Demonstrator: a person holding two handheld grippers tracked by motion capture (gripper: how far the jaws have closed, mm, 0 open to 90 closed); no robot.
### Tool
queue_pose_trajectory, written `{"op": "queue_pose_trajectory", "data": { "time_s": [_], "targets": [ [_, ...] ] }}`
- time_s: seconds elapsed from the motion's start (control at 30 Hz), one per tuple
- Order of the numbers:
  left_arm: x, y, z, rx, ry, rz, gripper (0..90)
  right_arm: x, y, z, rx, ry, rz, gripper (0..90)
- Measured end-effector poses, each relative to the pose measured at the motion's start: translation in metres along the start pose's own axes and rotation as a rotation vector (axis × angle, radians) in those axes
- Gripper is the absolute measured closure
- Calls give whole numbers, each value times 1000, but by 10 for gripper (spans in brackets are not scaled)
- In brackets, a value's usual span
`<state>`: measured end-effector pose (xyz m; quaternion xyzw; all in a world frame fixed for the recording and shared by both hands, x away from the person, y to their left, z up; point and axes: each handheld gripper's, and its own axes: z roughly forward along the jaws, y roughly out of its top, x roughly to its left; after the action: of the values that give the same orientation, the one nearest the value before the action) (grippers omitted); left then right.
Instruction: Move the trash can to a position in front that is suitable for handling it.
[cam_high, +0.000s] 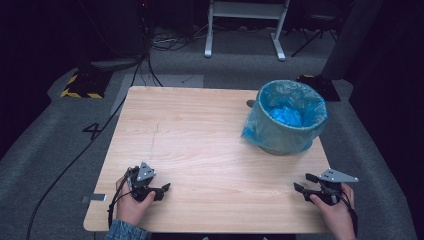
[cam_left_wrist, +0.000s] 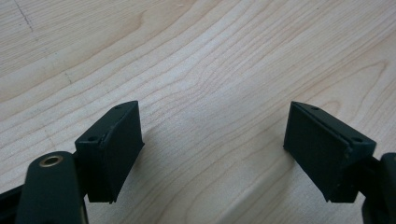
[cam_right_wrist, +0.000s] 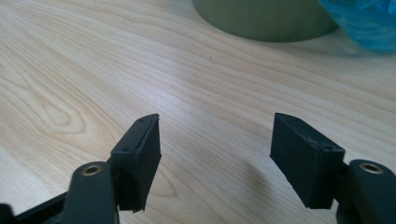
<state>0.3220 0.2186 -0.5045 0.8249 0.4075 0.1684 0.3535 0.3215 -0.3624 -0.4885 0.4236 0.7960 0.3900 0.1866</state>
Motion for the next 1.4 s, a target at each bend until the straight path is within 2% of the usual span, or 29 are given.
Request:
{"op": "queue_pose_trajectory", "data": {
  "time_s": [0.1,0.2,0.43,0.63,1.0,1.2,1.4],
  "targets": [
    [0,0,0,0,0,0,189,1,6,-4,-1,3,-5,361],
    [0,0,0,0,0,0,189,3,16,-11,-37,4,-7,373],
    [2,-1,0,0,-15,4,189,8,49,-26,-78,31,-45,394],
    [10,-2,-3,0,-26,20,201,8,75,-34,-62,31,-74,393],
    [13,-3,-3,-3,-14,15,200,16,123,-47,-105,29,-144,402],
    [13,-3,-3,-3,-14,14,200,21,150,-51,-132,29,-175,405],
    [13,-3,-3,-3,-15,11,200,25,176,-46,-155,27,-195,408]
  ]
}}
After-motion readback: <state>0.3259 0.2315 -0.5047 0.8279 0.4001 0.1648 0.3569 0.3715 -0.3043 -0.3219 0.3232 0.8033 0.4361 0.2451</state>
